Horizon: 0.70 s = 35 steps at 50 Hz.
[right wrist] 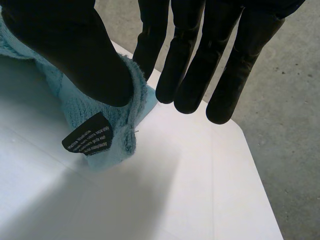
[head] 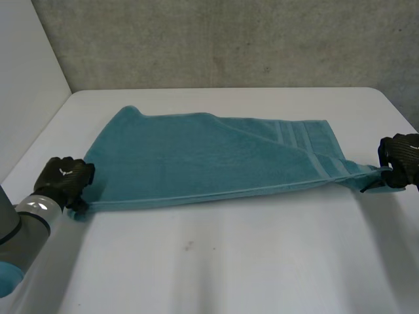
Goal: Fold the laundry
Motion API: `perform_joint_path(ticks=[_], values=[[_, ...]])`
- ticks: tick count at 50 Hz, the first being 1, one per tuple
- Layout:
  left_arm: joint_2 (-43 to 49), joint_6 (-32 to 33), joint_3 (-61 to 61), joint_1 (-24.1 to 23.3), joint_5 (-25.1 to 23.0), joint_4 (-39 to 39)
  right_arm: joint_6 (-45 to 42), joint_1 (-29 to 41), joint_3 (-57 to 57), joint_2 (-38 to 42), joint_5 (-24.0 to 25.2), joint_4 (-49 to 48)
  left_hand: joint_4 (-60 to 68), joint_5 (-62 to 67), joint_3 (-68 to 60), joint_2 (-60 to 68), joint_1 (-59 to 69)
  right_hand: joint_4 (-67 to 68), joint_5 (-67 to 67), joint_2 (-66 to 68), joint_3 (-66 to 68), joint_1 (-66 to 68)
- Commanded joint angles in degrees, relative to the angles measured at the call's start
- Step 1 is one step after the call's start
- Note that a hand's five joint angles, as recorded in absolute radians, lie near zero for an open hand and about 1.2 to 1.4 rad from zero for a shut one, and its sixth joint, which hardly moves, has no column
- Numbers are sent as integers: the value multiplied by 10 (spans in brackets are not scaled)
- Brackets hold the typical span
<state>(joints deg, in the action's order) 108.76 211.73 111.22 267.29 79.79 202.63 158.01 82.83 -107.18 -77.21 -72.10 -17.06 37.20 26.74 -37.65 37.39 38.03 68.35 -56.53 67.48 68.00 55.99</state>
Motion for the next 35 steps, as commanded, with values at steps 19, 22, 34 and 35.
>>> perform_joint_path(ticks=[19, 22, 34, 35], values=[[-55, 58, 30, 10, 13, -42, -15, 5, 10, -7, -1, 22, 428, 433, -423, 426, 420, 117, -135, 125, 120, 240], [-131, 56, 30, 19, 13, -76, -56, 6, 22, -35, -1, 78, 428, 433, -423, 426, 420, 117, -135, 125, 120, 240], [-392, 57, 22, 59, -9, -210, -306, -15, 81, -171, 3, 434, 428, 433, -423, 426, 420, 117, -135, 125, 120, 240], [-396, 58, 23, 58, -14, -216, -321, -15, 81, -183, 6, 450, 428, 433, -423, 426, 420, 117, -135, 125, 120, 240]])
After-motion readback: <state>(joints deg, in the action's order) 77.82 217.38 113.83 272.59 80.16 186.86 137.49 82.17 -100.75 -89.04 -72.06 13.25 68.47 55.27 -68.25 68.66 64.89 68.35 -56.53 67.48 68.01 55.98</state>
